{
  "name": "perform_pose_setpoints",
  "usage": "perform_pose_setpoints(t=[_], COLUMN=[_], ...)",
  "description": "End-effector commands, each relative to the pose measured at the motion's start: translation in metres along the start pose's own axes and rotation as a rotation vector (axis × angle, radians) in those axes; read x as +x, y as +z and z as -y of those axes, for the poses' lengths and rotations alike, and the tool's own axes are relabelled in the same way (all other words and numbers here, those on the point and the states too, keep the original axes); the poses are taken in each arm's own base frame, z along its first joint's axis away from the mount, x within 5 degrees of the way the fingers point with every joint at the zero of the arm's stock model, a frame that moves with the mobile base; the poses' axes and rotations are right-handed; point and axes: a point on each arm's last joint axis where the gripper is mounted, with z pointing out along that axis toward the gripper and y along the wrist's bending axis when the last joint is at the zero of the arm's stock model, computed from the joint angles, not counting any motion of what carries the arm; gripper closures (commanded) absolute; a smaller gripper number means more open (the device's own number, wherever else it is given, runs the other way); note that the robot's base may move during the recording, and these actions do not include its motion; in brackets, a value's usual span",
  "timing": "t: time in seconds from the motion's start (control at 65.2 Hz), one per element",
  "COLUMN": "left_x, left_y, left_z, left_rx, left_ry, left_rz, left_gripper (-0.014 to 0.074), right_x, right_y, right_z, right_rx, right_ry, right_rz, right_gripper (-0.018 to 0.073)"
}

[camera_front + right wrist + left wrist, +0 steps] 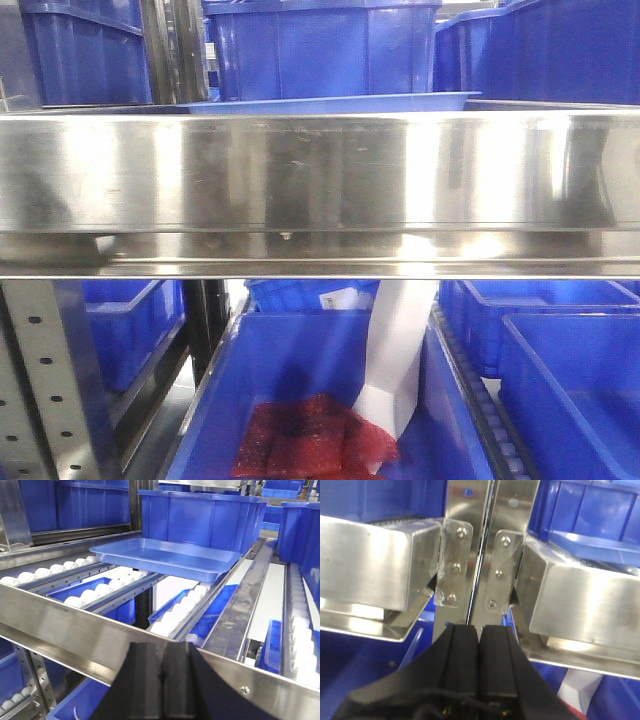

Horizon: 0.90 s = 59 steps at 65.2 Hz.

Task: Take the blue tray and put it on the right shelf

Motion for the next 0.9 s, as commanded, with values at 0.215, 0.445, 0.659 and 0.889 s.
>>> perform_pose_setpoints(t=[0.215,0.445,0.659,0.889], left_x=[0.003,0.003,0.003,0.003], left_y=[0.001,0.001,0.001,0.001], left_z=[-0.001,-0.001,-0.001,-0.001], left_rx=[0.005,0.005,0.005,0.005], left_ry=[-0.003,-0.003,-0.003,-0.003], left_rz=[0.051,0.051,0.051,0.051], left_gripper=[0.0645,0.0645,0.0645,0.0645], right_x=[-0.017,-0.017,-0.004,0.002], right_y=[-0.002,-0.002,0.002,-0.002], right_z=[-0.002,-0.002,-0.002,0.007], right_rx=[-0.022,-0.018,-0.015,0.149], right_ry=[-0.026,-0.042,-0.050,-0.095], right_rz=[0.107,0.114,0.082,0.078], right_gripper=[0.0502,0.0502,0.0502,0.0502])
